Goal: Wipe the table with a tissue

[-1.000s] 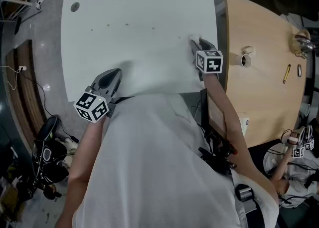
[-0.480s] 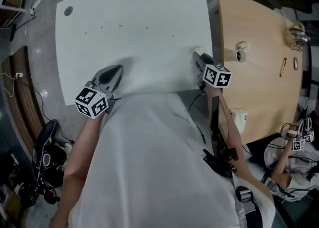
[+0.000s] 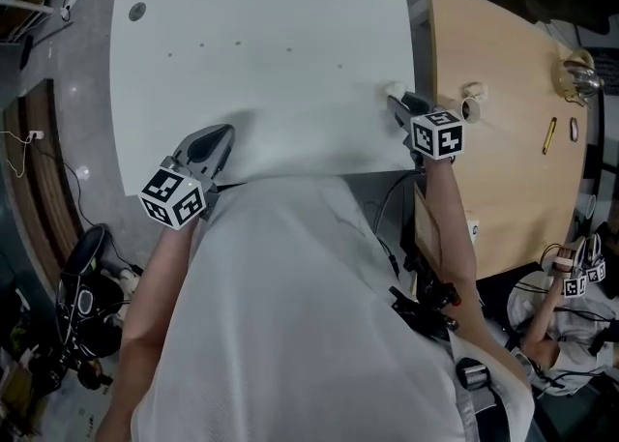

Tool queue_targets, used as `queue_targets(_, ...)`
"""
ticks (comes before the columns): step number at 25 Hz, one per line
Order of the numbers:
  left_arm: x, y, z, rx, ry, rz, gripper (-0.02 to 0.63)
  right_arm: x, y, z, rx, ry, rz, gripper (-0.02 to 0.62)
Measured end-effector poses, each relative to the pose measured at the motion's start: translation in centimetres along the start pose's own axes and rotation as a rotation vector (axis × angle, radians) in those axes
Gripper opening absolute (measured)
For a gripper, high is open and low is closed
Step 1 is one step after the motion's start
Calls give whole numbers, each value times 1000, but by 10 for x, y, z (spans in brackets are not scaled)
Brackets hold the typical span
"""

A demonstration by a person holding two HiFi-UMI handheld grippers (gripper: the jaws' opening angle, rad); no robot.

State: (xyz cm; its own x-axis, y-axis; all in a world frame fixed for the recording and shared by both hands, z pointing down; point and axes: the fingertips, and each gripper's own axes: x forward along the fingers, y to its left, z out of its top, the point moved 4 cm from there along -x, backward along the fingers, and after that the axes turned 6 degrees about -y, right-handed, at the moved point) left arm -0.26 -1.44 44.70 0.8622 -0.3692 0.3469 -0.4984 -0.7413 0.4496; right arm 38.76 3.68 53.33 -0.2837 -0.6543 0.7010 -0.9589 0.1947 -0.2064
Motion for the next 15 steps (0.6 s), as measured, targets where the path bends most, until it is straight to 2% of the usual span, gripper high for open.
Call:
queue_targets(2,-4,2,-3,-9,1,10,6,1,9,-12,-69,103,86,104)
queue_targets(4,-6,3,-5,-13,2,14,6,11,19,-24,-129,171,128,103)
queue_targets(10,-7,5,-2,-14,1,16,6,31,24,-23,-81,97,119,91)
queue_targets(12,-6,6,-2,-13,7,17,6,32,25,-23,-110,93,128,91)
queue_targets(15,-2,4,0,-4,15,7,6,31,29,-21,-209,112,111,92)
